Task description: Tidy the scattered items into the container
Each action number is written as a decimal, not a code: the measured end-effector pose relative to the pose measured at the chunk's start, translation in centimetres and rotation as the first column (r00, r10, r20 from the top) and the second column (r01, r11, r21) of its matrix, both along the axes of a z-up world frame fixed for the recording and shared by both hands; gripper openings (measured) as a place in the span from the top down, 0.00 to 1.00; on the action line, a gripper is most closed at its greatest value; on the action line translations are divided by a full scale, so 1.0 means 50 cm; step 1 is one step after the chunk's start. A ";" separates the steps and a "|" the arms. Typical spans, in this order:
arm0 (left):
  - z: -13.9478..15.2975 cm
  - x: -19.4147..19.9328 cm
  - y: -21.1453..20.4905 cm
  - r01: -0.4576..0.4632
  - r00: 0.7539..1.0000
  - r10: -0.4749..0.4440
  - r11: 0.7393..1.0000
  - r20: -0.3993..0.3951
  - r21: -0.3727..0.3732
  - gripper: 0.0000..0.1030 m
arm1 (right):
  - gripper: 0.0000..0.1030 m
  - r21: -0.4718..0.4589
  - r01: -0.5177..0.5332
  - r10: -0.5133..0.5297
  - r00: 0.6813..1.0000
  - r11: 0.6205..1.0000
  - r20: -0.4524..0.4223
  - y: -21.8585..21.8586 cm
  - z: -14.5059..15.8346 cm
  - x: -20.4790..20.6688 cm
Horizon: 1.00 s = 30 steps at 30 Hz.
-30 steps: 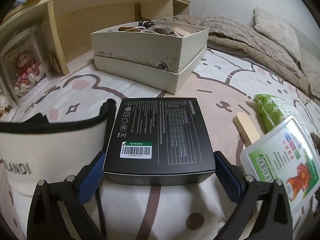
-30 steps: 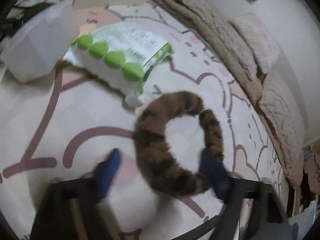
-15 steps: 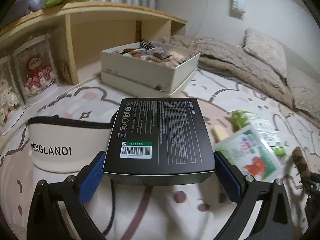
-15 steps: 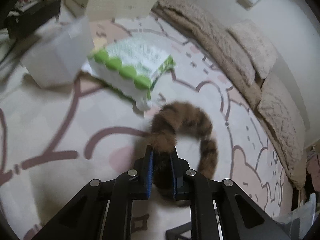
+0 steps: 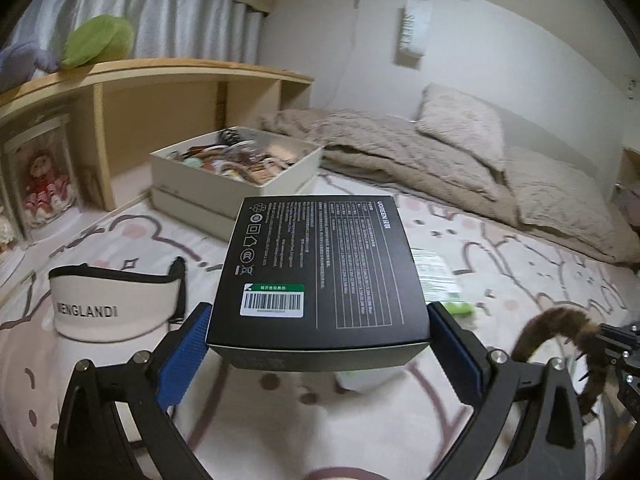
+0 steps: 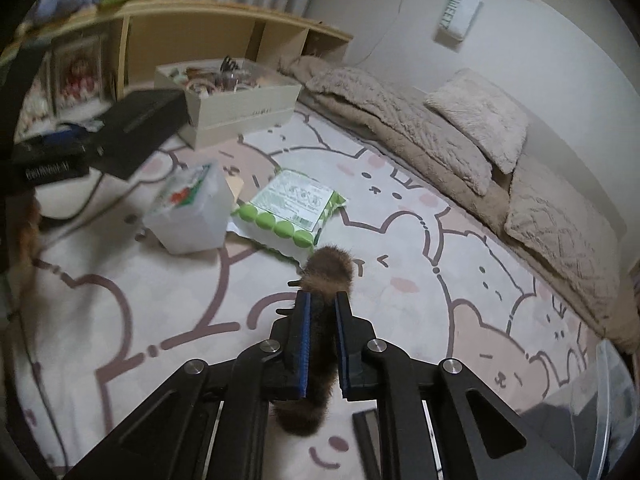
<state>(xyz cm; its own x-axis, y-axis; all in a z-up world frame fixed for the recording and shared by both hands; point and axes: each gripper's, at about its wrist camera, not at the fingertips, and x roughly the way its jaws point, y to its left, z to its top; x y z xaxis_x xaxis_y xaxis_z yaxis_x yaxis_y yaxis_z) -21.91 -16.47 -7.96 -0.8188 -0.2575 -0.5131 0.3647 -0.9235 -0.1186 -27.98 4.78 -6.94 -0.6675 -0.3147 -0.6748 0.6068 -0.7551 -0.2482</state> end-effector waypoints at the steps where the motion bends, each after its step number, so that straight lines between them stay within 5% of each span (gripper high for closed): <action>1: 0.005 0.003 0.011 0.018 1.000 -0.018 1.000 -0.006 0.002 0.01 | 0.90 -0.015 0.004 -0.004 1.000 1.000 0.008 0.007 0.004 0.006; 11: 0.027 0.057 0.122 0.161 0.986 -0.160 0.987 -0.036 0.024 0.01 | 0.91 -0.183 0.055 -0.032 0.992 0.982 0.123 0.091 0.021 0.071; 19: 0.015 0.104 0.237 0.328 0.945 -0.327 0.944 -0.027 0.031 0.01 | 0.91 -0.398 0.152 -0.038 0.960 0.905 0.279 0.203 0.027 0.150; 26: -0.033 0.132 0.286 0.398 0.917 -0.399 0.916 0.017 0.054 0.01 | 0.91 -0.384 0.224 -0.082 0.932 0.896 0.352 0.244 -0.041 0.205; 30: -0.051 0.138 0.265 0.368 0.928 -0.370 0.928 0.030 0.056 0.01 | 0.90 -0.325 0.159 -0.074 0.963 0.932 0.258 0.208 -0.054 0.256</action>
<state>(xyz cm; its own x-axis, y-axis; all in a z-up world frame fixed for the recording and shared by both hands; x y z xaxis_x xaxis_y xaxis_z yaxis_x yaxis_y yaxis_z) -14.99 -3.20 -10.52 -0.8300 0.0851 -0.5512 0.0043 -0.9873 -0.1589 -15.19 15.18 -9.63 -0.5471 -0.4828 -0.6839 0.5185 -0.8368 0.1759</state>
